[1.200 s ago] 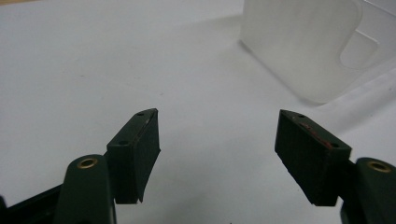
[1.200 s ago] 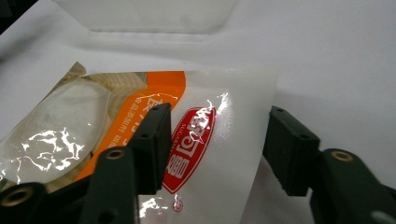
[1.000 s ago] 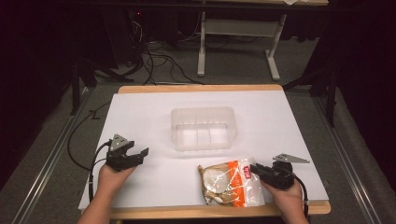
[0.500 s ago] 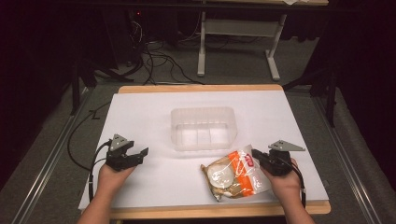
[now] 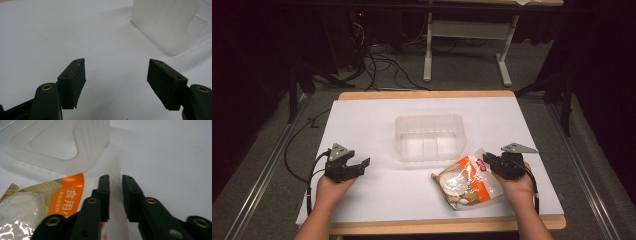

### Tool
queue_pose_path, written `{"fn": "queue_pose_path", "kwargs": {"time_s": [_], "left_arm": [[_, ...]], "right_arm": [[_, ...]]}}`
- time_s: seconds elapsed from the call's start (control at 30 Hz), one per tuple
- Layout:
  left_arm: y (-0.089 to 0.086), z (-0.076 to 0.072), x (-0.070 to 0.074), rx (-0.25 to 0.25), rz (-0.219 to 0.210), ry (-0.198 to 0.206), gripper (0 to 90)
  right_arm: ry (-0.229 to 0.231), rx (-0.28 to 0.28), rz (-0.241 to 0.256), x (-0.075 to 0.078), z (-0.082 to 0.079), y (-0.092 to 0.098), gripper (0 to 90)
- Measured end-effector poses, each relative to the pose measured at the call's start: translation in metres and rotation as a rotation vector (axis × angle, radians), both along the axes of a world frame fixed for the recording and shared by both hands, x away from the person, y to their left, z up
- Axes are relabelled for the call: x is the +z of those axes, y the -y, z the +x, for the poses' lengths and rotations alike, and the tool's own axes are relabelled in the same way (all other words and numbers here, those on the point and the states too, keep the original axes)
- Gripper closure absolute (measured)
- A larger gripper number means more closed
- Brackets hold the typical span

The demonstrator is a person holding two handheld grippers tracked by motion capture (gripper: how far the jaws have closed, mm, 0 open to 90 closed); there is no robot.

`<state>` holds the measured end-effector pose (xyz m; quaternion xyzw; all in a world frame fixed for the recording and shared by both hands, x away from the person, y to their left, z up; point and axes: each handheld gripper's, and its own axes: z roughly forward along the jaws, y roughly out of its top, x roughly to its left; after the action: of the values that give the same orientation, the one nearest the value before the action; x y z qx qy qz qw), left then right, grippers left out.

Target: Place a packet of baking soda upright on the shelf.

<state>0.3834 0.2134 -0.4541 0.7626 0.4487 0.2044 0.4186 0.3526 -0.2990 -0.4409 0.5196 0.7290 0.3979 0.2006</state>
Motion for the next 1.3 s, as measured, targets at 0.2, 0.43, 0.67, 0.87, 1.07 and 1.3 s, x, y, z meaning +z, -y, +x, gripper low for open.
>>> {"fn": "queue_pose_path", "kwargs": {"time_s": [0.2, 0.43, 0.67, 0.87, 1.07, 1.3], "left_arm": [[0.001, -0.001, 0.002, -0.01, 0.003, 0.006, 31.5], [0.0, -0.003, 0.004, -0.014, -0.002, 0.015, 31.5], [0.002, -0.003, 0.006, -0.017, -0.017, 0.024, 31.5], [0.009, 0.005, 0.007, -0.016, -0.005, 0.027, 30.9], [0.008, 0.008, 0.007, 0.012, -0.033, 0.026, 30.8], [0.006, 0.011, 0.01, 0.046, -0.075, 0.027, 30.8]], "right_arm": [[0.01, -0.023, 0.011, 0.002, -0.02, 0.01, 64.6], [0.008, -0.109, 0.067, 0.002, -0.05, 0.022, 48.2], [-0.056, -0.133, 0.088, -0.008, -0.065, 0.028, 44.1], [-0.102, -0.129, 0.081, -0.016, -0.069, 0.028, 43.3], [-0.127, -0.139, 0.097, -0.019, -0.071, 0.029, 42.1], [-0.129, -0.125, 0.109, -0.021, -0.075, 0.029, 40.3]]}}
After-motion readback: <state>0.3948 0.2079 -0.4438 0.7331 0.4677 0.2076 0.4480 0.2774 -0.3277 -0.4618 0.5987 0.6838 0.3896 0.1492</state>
